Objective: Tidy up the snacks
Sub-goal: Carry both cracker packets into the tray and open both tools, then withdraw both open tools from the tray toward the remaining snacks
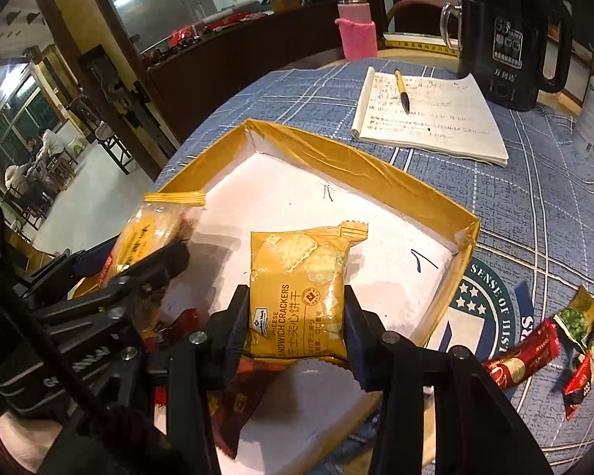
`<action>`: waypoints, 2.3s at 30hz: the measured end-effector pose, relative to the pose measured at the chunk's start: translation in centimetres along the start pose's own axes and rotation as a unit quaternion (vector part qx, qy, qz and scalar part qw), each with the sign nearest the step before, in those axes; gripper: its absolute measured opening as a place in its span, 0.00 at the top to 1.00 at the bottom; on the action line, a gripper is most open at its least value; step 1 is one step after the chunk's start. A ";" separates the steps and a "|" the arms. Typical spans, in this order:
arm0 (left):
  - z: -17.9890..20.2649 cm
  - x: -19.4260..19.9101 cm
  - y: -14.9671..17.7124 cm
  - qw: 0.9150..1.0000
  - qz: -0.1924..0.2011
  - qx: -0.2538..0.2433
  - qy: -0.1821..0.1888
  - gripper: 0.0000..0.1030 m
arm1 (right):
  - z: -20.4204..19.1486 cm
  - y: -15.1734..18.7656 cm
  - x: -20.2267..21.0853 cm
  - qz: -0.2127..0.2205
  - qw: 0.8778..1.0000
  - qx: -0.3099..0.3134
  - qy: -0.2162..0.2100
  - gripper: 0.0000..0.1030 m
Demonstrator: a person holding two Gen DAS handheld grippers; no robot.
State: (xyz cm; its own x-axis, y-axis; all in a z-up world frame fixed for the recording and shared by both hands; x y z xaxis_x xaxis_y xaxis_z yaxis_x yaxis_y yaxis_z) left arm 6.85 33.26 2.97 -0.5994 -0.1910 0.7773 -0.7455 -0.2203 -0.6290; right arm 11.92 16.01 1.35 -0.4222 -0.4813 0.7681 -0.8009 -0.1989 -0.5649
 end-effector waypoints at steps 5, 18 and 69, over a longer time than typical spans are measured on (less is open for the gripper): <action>-0.6 -0.5 0.3 0.999 -0.020 0.026 0.009 0.30 | 0.4 0.5 -0.8 -0.006 1.000 -0.008 0.000 0.55; -0.8 1.1 4.3 0.997 -0.043 0.063 -0.017 0.28 | -0.2 3.0 0.6 0.000 1.000 0.025 0.005 0.54; 17.2 21.1 16.1 0.985 0.150 -0.082 -0.034 0.18 | 10.3 22.6 24.8 0.204 0.969 -0.134 0.027 0.51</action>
State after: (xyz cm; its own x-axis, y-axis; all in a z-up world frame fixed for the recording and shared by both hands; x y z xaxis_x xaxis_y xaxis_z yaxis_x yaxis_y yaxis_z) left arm -12.87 9.25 9.07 -0.7826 -0.2888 0.5515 -0.5791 0.0128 -0.8151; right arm -12.26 -9.19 4.51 -0.7429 -0.4261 0.5162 -0.6412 0.2318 -0.7315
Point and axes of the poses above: each gripper's, at about its wrist camera, not at the fingertips, and x roughly against the way its jaws point, z to its right, y to its underside, the point moved 3 cm from there along -x, roughly the way its jaws point, and after that the axes turned 11 degrees about -y, right-handed, at the moved point
